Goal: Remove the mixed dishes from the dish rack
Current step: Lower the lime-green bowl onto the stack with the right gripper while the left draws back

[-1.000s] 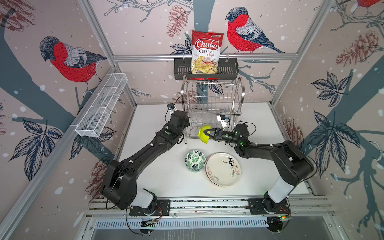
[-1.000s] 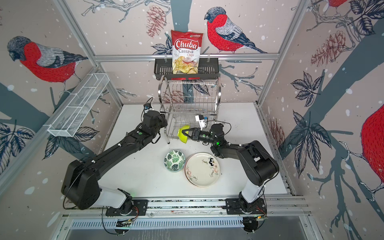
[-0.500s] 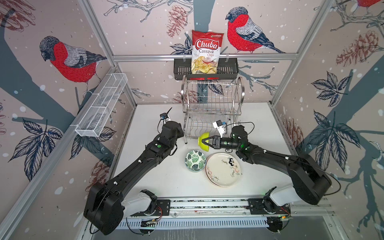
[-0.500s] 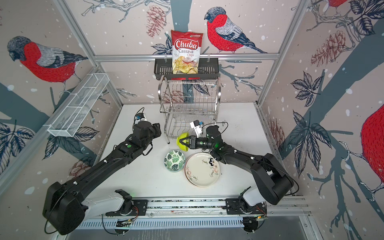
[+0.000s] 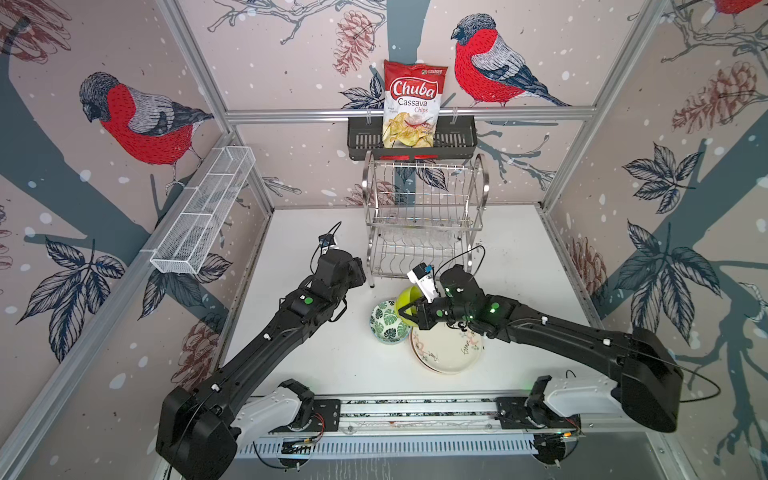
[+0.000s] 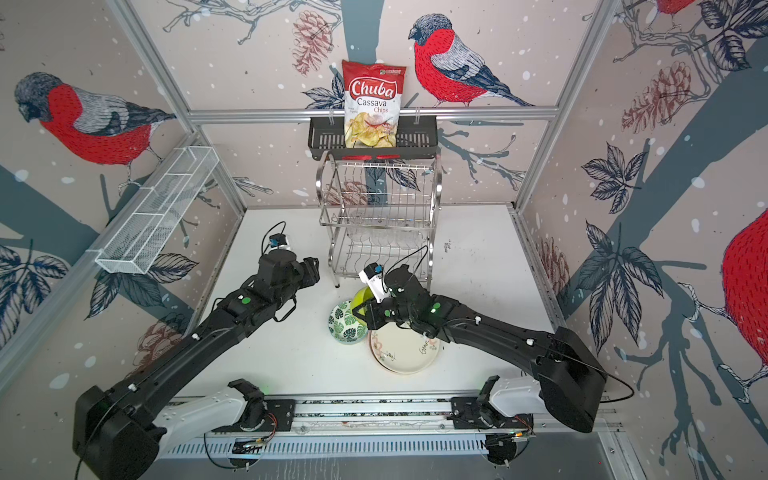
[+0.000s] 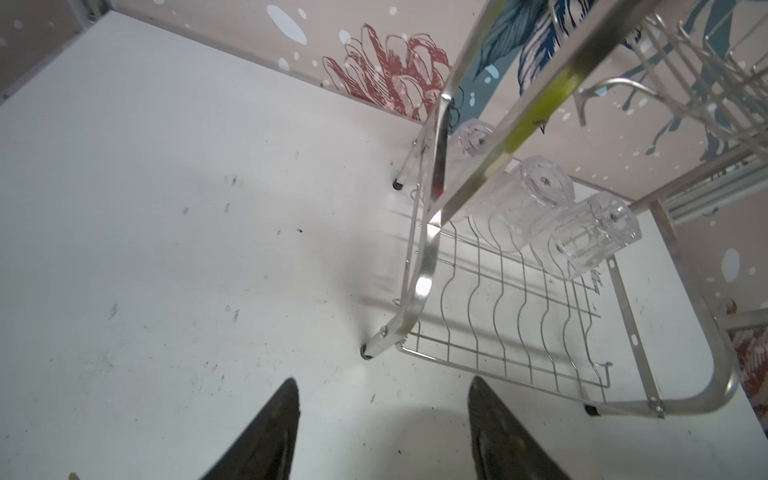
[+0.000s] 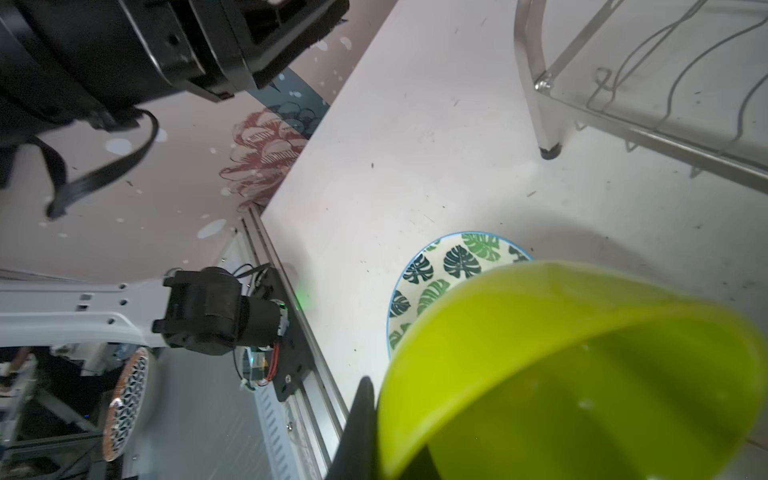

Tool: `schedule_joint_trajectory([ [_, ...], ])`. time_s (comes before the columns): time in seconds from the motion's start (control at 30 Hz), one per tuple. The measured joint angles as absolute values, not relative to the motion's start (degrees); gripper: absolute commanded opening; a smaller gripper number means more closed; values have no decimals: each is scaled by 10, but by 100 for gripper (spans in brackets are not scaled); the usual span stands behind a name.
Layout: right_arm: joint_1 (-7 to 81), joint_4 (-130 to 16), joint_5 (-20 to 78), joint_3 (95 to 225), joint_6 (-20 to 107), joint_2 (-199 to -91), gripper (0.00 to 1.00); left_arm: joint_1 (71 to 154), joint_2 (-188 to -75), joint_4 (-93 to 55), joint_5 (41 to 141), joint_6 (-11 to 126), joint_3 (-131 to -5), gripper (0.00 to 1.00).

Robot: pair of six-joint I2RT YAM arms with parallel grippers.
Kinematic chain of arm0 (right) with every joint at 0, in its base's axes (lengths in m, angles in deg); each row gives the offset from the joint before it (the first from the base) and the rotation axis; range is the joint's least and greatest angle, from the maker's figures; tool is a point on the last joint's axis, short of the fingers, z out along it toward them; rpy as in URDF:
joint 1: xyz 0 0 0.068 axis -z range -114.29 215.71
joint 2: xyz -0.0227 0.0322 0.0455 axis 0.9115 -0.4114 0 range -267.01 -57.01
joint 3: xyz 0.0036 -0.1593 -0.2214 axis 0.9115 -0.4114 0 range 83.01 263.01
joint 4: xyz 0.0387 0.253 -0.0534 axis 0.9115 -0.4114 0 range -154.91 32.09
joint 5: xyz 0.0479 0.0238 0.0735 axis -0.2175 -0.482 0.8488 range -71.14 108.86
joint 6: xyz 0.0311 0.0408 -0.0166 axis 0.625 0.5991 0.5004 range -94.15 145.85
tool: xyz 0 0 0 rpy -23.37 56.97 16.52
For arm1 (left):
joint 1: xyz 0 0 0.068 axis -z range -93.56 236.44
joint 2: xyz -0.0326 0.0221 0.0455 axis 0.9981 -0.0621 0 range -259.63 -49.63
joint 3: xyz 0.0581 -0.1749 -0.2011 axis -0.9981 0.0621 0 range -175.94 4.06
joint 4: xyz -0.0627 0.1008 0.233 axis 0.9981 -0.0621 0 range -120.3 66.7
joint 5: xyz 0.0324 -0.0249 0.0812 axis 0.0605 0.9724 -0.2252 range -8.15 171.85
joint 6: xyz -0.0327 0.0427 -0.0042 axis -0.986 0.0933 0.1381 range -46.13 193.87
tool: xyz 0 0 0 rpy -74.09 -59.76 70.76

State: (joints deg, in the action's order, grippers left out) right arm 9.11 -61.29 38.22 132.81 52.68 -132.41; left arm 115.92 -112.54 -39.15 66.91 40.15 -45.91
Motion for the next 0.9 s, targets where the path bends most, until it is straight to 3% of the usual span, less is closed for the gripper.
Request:
schedule_joint_trajectory([
  [0.37,-18,-795,218,1461,423,-1391,0,1159,-1184,-448,845,451,-548,79],
  [0.57,-76,-871,141,1520,361,-1427,0,1159,-1217,-482,948,465,-578,80],
  [0.9,-100,-961,114,1596,287,-1458,0,1159,-1237,-541,1056,482,-585,80],
])
